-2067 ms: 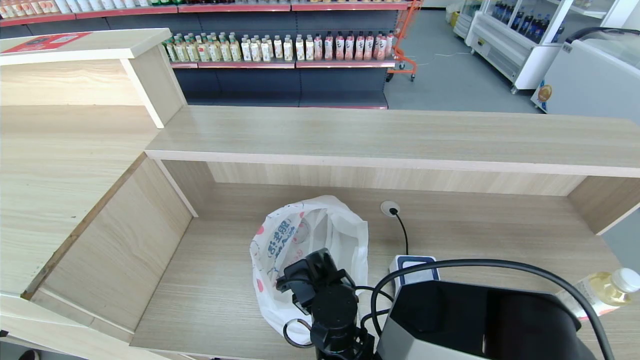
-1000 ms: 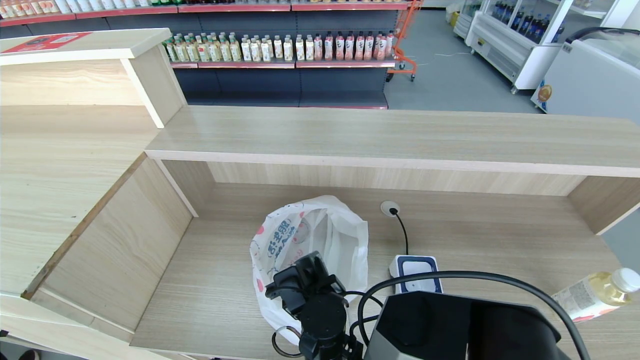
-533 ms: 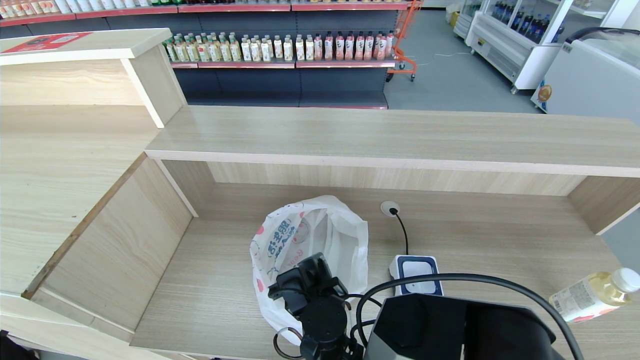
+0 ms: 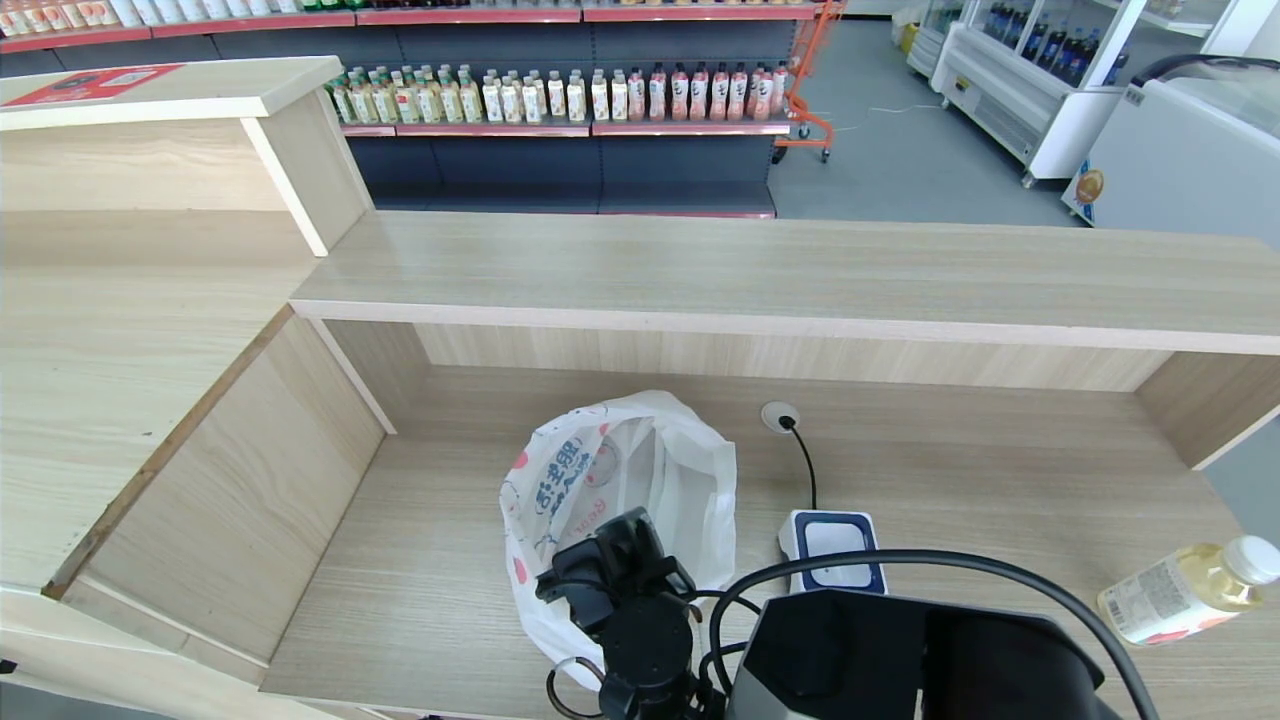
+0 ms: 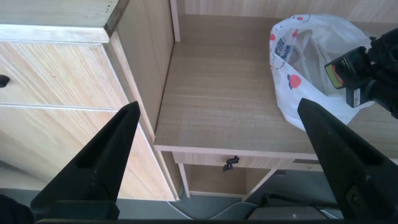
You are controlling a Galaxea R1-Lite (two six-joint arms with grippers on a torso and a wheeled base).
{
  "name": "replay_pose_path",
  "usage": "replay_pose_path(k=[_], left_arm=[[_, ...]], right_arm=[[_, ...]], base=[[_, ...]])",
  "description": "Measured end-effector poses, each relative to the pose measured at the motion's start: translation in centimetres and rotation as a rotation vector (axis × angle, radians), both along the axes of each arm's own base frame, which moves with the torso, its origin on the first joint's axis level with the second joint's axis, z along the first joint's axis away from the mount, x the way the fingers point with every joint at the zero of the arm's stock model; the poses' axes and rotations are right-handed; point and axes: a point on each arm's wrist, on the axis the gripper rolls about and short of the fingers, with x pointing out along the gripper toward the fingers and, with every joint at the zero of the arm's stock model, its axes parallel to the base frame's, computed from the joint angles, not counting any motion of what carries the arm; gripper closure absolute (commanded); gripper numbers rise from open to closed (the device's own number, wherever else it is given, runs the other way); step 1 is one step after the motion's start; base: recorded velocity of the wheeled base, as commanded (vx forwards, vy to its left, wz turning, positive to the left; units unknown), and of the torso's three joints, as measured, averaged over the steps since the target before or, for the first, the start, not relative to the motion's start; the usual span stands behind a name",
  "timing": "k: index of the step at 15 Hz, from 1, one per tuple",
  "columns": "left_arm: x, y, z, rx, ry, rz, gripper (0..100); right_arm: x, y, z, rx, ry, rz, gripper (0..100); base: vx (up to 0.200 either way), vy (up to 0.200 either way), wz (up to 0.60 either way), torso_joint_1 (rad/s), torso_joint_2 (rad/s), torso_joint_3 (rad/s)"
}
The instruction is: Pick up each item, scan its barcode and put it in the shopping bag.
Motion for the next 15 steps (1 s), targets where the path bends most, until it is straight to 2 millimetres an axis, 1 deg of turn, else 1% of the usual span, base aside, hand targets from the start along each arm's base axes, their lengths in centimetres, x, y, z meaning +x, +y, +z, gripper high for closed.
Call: replay_pose_path(k=[12, 13, 15], left_arm=[[0.00, 0.00, 0.00, 0.000, 0.000, -0.001, 0], [0.00, 0.00, 0.00, 0.000, 0.000, 0.000, 0], [0.00, 0.00, 0.00, 0.000, 0.000, 0.000, 0]], right_arm=[[-0.08, -0.14, -0.97, -0.047, 0.005, 0.000, 100], [-0.09, -0.15, -0.98, -0.048, 0.005, 0.000, 0], [-0.09, -0.15, -0.94, -0.046, 0.004, -0.001, 0]], base=[[0.000, 0.000, 0.00, 0.000, 0.00, 0.000], [0.000, 0.000, 0.00, 0.000, 0.00, 0.000], [0.000, 0.000, 0.00, 0.000, 0.00, 0.000]])
